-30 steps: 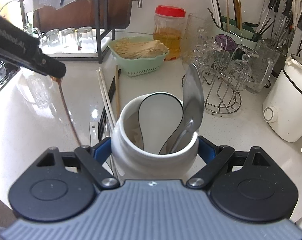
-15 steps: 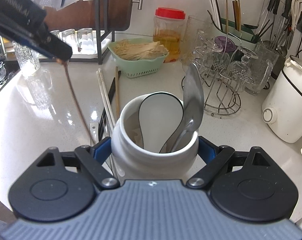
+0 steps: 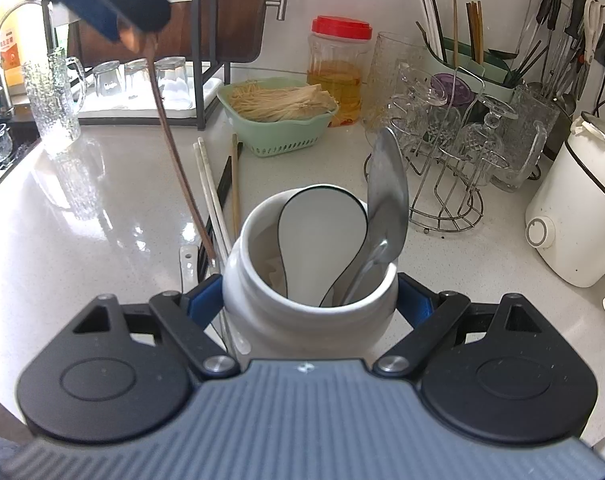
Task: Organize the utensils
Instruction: 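Lift the gold spoon with the left gripper and carry it over the mug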
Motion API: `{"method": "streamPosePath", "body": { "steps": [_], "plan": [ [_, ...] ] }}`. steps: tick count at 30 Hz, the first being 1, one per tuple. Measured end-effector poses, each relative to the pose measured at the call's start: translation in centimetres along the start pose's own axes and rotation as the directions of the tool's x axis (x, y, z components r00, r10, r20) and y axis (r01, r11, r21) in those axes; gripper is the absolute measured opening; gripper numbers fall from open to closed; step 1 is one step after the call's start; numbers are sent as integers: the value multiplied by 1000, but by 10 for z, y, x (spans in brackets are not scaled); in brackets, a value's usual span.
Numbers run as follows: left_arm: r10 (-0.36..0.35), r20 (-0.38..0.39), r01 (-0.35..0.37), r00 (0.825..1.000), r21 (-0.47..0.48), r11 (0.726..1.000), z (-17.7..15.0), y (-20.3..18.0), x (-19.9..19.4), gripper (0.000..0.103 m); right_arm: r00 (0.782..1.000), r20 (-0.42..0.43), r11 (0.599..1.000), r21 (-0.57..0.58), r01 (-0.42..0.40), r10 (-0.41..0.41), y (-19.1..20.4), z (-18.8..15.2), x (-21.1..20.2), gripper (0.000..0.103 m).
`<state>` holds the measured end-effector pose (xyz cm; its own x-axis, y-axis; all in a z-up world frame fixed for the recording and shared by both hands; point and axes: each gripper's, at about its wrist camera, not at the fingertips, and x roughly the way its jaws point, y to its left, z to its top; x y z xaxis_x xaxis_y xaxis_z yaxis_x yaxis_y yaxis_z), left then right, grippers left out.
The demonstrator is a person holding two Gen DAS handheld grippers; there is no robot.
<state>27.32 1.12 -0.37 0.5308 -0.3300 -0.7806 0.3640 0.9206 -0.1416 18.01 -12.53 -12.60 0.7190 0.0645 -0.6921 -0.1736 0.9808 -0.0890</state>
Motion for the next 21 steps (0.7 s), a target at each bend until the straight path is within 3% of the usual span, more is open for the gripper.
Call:
{"method": "streamPosePath", "body": {
  "steps": [14,21],
  "plan": [
    [-89,4,89,996,24,996,52,-23,-35,32,1000,15,1000,-3,-8,8,-1,-2,0,92],
    [-101,-25,102,995,66,993,54,-40,-32,33,1000,20,1000,-5,-12,12,-1,-2,0,92]
  ]
}}
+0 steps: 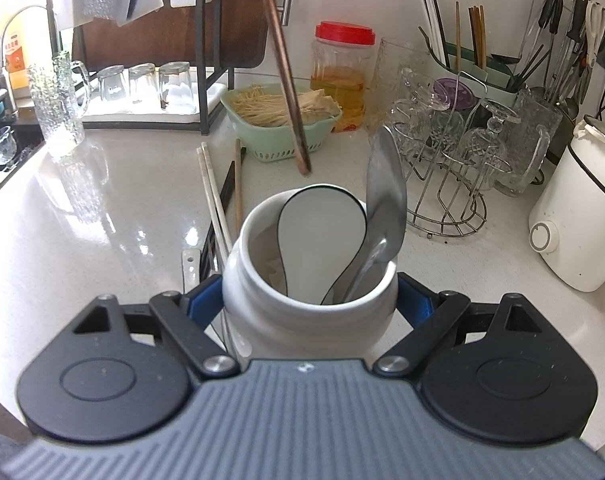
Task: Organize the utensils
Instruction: 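Lift the gold spoon with the left gripper and carry it over the mug, then lower the gold spoon into the mug and open the left gripper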
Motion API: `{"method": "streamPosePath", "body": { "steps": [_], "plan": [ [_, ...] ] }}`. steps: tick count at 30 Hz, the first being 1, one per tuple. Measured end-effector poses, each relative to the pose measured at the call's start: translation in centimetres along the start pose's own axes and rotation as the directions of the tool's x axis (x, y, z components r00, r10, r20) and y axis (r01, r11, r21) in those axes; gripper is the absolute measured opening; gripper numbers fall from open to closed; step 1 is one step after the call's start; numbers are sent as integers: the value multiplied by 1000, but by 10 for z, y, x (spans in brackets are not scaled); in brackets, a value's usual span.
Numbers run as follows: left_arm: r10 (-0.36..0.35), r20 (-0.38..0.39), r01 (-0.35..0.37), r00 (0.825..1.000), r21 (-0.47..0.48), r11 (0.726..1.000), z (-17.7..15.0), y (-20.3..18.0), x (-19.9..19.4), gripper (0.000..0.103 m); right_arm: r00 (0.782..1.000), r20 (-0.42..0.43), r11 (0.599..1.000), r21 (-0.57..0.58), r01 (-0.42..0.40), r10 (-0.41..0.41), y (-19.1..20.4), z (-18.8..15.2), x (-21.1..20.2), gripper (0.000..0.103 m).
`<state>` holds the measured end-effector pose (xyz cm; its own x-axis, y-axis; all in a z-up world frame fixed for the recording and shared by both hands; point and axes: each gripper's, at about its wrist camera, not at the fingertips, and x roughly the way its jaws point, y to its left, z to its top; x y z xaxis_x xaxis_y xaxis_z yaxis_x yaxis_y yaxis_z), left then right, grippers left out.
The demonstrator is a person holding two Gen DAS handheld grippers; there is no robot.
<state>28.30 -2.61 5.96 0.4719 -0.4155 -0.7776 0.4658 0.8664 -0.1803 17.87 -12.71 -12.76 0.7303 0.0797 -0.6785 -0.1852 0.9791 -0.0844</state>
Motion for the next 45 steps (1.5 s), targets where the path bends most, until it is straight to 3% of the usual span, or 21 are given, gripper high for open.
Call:
{"method": "streamPosePath", "body": {
  "steps": [14,28,37,45],
  "plan": [
    [-10,-143,19,990,58,998,-20,-12,47,32,1000,10,1000,-4,-2,2,1,0,0,92],
    [7,-298,36,955,139,990,-36,-28,97,32,1000,26,1000,-15,-14,15,0,-1,2,92],
    [15,-303,35,953,158,987,-42,-34,107,33,999,24,1000,-24,-20,21,0,-1,2,92],
    [24,-231,18,973,181,983,-43,-38,93,35,999,22,999,-27,-28,28,-2,0,3,92]
  ]
}}
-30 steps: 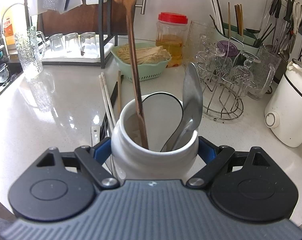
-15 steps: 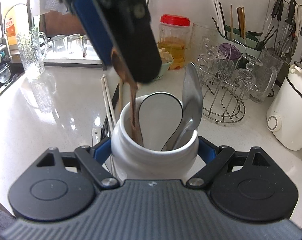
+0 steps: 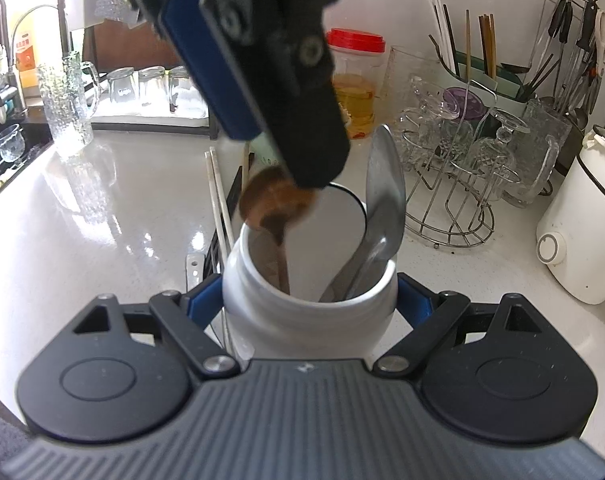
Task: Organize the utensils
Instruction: 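Lower the gold spoon into the mug and open the left gripper, then move the left gripper to the white-handled utensil beside the chopsticks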
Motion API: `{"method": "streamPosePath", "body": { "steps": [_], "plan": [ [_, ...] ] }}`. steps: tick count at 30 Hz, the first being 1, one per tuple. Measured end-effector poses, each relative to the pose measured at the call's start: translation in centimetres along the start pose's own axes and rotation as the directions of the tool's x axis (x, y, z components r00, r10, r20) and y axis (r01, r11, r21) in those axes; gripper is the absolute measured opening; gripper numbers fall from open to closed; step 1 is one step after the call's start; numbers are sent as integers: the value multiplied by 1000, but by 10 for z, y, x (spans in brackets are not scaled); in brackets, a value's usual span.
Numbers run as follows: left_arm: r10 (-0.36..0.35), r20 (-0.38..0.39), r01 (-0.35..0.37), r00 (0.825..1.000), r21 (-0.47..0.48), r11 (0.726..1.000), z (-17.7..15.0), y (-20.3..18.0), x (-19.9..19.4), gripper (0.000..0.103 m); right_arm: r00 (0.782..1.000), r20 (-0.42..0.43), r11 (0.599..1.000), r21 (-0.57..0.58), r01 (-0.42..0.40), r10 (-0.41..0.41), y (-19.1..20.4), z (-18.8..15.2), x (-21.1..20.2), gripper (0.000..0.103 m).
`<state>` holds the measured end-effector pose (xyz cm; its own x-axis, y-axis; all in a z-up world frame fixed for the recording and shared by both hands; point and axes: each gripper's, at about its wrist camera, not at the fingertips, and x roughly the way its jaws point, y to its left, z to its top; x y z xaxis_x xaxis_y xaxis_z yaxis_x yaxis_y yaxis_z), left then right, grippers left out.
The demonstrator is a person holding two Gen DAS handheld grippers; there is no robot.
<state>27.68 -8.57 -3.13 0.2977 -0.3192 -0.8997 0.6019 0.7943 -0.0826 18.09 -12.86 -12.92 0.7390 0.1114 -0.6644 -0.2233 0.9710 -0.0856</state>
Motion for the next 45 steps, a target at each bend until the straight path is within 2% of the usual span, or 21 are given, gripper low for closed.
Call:
{"method": "streamPosePath", "body": {
  "steps": [3,10,16,31,35,45],
  "plan": [
    [-4,44,4,999,-11,1000,-1,1,-10,40,1000,0,1000,1,0,0,0,0,0,92],
    [33,166,-30,986,-24,999,-7,1,-35,41,1000,0,1000,2,1,-1,0,0,1,92],
    [50,213,-35,976,-72,997,-13,10,-44,42,1000,-1,1000,6,3,-3,0,0,1,92],
    [137,241,-87,961,-207,974,-43,55,-52,43,1000,2,1000,24,17,-17,2,0,0,92],
    [150,233,-95,961,-230,968,-50,64,-47,49,1000,5,999,32,18,-18,2,-1,0,92],
    [162,197,-103,967,-279,955,-71,80,-28,50,1000,14,999,36,23,-23,1,-1,0,92]
  ]
}}
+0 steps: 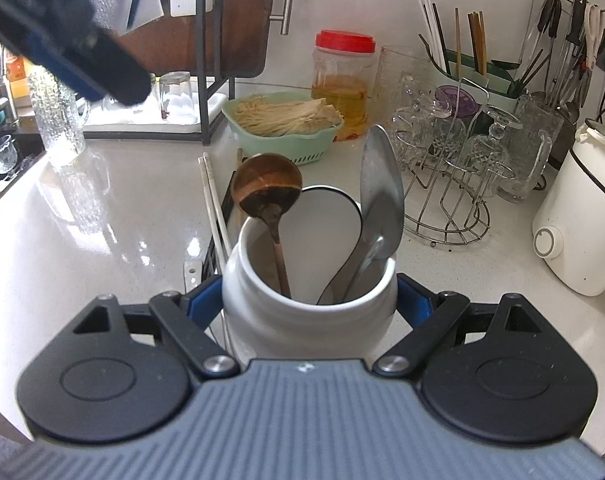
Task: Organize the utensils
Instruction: 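Move the left gripper to the white-handled utensil beside the chopsticks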
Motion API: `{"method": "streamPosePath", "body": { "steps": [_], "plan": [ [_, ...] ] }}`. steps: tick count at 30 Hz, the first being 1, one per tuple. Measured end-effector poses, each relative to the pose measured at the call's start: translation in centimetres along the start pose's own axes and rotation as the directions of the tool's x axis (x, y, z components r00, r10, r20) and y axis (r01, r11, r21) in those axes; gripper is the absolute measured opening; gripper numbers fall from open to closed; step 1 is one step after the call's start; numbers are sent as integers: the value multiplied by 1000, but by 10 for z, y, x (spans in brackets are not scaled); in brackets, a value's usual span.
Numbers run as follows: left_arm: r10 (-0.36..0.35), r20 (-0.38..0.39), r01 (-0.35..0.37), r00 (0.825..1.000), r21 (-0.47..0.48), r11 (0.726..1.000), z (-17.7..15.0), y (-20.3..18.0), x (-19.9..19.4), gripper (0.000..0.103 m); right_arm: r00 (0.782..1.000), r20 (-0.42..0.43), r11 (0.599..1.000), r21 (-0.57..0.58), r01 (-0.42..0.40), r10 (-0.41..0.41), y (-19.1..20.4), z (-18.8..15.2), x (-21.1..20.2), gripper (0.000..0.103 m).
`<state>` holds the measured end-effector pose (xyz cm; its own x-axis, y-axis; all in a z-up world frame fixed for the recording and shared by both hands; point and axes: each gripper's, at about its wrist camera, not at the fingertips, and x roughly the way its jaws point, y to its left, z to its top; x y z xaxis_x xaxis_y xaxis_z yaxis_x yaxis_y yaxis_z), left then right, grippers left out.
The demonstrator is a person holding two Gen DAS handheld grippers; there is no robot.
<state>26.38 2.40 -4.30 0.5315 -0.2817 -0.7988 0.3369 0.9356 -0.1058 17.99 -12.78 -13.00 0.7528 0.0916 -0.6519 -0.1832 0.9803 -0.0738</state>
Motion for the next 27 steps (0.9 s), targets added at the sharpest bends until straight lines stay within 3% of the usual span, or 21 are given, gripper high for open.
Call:
{"method": "streamPosePath", "body": {
  "steps": [13,27],
  "plan": [
    [-3,-53,0,999,-63,998,-22,26,37,50,1000,10,1000,4,6,-7,1,-1,-1,92],
    [-53,-152,23,987,-193,981,-50,52,102,50,1000,-18,1000,13,3,-3,-1,3,1,91]
  ]
}}
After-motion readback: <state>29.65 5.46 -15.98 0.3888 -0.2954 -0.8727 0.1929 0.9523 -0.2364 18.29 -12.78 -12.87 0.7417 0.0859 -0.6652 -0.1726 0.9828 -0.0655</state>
